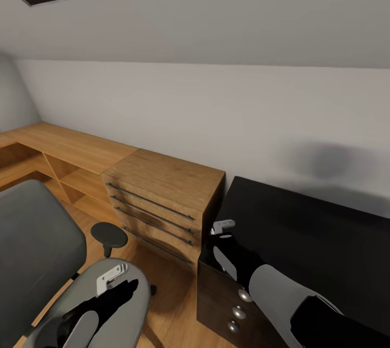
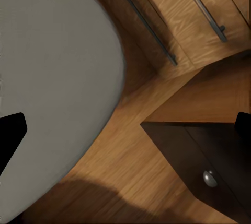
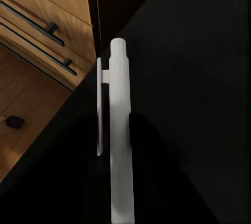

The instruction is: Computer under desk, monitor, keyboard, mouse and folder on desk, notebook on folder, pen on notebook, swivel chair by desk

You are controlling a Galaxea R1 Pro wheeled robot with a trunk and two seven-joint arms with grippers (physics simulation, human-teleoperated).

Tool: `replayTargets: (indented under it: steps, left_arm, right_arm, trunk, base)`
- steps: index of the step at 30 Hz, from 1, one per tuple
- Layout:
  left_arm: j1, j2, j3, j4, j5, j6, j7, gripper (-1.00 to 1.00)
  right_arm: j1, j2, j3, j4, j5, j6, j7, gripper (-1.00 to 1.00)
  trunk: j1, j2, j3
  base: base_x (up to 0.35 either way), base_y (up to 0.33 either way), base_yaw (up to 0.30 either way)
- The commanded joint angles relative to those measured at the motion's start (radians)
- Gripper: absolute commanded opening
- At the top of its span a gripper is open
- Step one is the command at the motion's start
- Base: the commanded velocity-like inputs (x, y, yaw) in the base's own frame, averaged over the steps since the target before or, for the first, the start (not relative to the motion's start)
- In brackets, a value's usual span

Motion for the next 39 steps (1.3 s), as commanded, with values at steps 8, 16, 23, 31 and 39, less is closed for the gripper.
replayTargets:
  steps: [8, 16, 23, 31, 39]
  left_arm:
    - [-0.001, 0.001, -0.003, -0.002, 0.005, -0.001, 0.01, 1.0]
    - [-0.001, 0.0, -0.003, -0.002, 0.005, -0.002, 0.01, 1.0]
    - [-0.001, -0.003, -0.004, 0.003, 0.007, -0.001, 0.01, 1.0]
    - [-0.001, -0.028, -0.006, 0.017, 0.007, -0.001, 0.008, 1.0]
    - [-0.001, -0.03, -0.045, 0.035, 0.004, -0.002, 0.008, 1.0]
  right_arm:
    - [-0.001, 0.0, 0.006, -0.005, -0.006, 0.003, -0.01, -1.0]
    - [0.003, -0.096, 0.002, -0.279, -0.031, 0.124, -0.037, -1.0]
    - [0.033, -0.223, -0.015, -0.592, -0.301, 0.277, -0.287, -1.0]
    - [0.075, -0.263, -0.016, -0.764, -0.427, 0.305, -0.513, -1.0]
    - [0.083, -0.268, -0.017, -0.783, -0.427, 0.305, -0.519, -1.0]
  trunk:
    - [-0.031, 0.056, 0.024]
    - [-0.061, 0.112, 0.049]
    - [-0.088, 0.161, 0.071]
    - [-0.111, 0.203, 0.097]
    - [-0.111, 0.203, 0.105]
  base:
    - [0.0, 0.0, 0.0]
    - [-0.166, 0.0, 0.0]
    - [-0.329, 0.0, 0.0]
    - [-0.237, 0.0, -0.156]
    - [-0.013, 0.0, -0.239]
